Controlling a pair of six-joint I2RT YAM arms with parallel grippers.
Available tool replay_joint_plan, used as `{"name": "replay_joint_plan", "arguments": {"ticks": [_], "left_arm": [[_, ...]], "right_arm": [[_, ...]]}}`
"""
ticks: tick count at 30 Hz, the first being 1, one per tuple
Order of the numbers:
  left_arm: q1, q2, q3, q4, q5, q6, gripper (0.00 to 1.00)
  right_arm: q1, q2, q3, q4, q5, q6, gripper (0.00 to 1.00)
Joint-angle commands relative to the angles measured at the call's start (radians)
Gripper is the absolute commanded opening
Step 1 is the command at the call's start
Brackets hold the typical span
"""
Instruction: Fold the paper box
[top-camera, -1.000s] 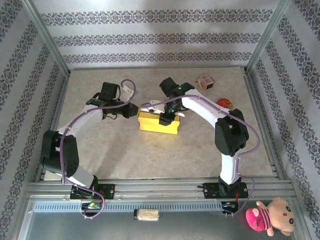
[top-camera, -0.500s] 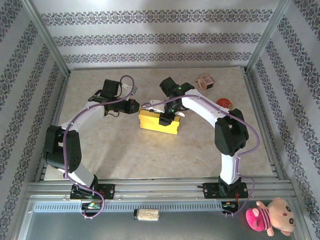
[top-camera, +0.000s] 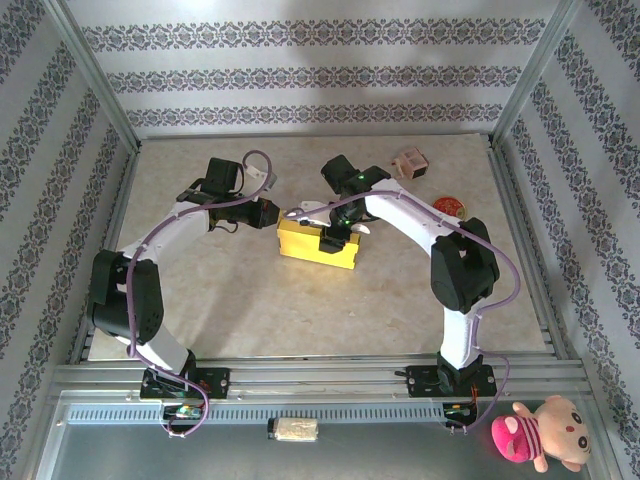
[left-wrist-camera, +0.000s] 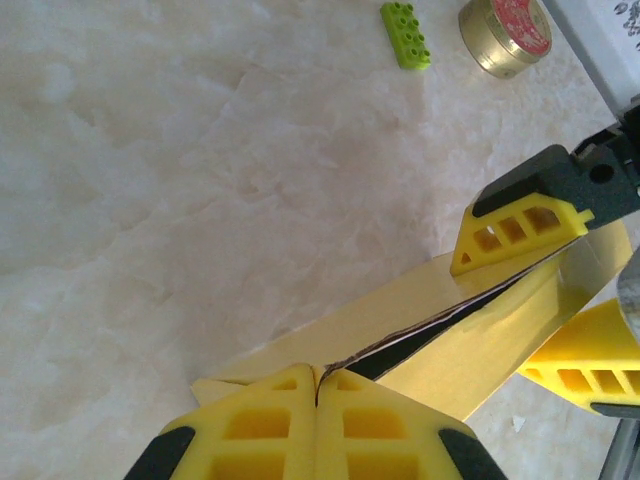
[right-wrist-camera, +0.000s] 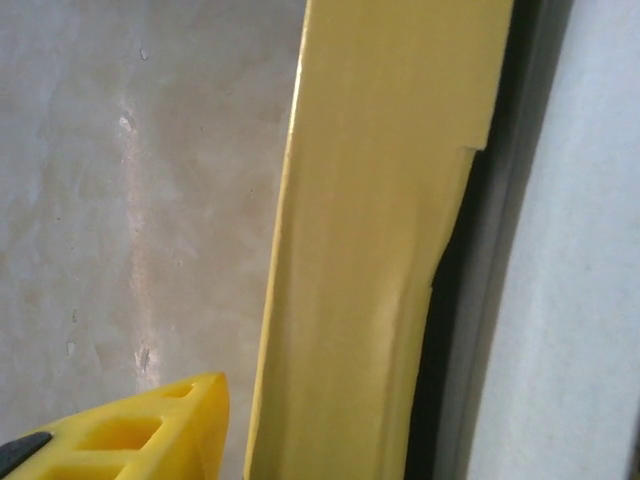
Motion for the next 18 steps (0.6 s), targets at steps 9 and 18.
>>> {"name": "replay_joint_plan", "arguments": {"ticks": [9, 18], "left_arm": [[-0.026, -0.029, -0.014, 0.164, 0.184, -0.071, 0.0], [-0.026, -0.063, -0.041, 0.024, 0.093, 0.164, 0.0]], "right_arm": [[0.016, 0.022, -0.032, -0.023, -0.092, -0.031, 0.63], [-0.005, -0.004, -0.068, -0.017, -0.081, -0.05, 0.63]]}}
